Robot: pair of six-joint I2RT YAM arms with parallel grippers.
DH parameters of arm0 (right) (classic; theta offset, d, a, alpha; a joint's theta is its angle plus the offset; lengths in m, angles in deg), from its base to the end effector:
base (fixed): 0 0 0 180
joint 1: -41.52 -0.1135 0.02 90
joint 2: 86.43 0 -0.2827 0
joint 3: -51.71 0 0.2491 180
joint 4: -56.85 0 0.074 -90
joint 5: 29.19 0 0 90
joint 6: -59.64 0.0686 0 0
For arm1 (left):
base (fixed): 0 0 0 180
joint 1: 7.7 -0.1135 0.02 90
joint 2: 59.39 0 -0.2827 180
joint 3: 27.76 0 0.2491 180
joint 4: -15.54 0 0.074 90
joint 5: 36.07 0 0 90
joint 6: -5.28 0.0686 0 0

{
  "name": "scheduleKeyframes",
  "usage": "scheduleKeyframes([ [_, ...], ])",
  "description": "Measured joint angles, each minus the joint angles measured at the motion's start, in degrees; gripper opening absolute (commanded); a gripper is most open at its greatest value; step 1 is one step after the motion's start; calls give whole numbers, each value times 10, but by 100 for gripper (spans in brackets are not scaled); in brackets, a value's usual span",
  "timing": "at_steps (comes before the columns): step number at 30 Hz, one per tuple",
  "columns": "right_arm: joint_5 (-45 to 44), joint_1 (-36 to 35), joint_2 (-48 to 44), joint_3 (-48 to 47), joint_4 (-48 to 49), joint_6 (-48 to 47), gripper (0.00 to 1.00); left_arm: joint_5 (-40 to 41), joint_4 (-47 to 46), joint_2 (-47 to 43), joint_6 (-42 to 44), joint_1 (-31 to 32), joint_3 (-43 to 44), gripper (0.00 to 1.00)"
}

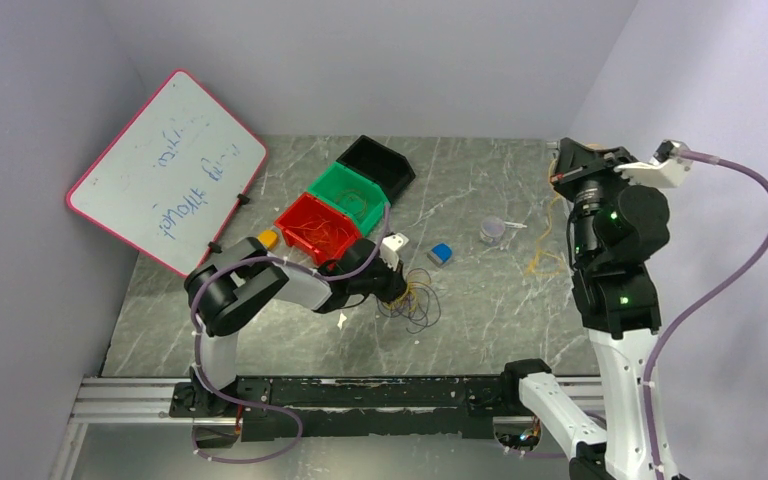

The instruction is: Untangle the cables

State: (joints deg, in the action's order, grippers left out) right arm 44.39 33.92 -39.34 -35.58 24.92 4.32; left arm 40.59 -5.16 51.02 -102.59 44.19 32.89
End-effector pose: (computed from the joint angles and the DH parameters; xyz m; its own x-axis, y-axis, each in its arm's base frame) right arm 0.1573 0.0014 0.5014 0.2028 0.5777 -0.7907 0.0426 0.8015 0.5965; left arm 0.2360 -0.3265 0.1199 -0.5584 0.2282 -0.7976 0.7551 0.5378 -0.3749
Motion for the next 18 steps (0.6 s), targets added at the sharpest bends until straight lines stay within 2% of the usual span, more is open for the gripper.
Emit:
scheduleKeyframes([
  [3,-15,0,-3,-21,-8,-25,0,4,-6,-2,-4,1,-5,8],
  [5,-21,0,-5,-31,-14,-40,0,8,-5,-5,-6,2,-7,12],
  [7,-20,0,-5,-40,-22,-52,0,15,4,-12,-6,4,-10,22],
  [9,-15,0,-3,-47,-32,-61,0,23,22,-24,-5,5,-13,38],
  [11,-9,0,-2,-48,-38,-68,0,32,47,-42,-2,7,-15,50],
  [14,2,0,2,-48,-49,-78,0,49,99,-80,3,8,-18,63],
  [15,7,0,5,-48,-51,-81,0,56,117,-95,5,8,-18,67],
  [18,25,0,17,-49,-59,-91,0,73,151,-137,9,9,-17,70],
])
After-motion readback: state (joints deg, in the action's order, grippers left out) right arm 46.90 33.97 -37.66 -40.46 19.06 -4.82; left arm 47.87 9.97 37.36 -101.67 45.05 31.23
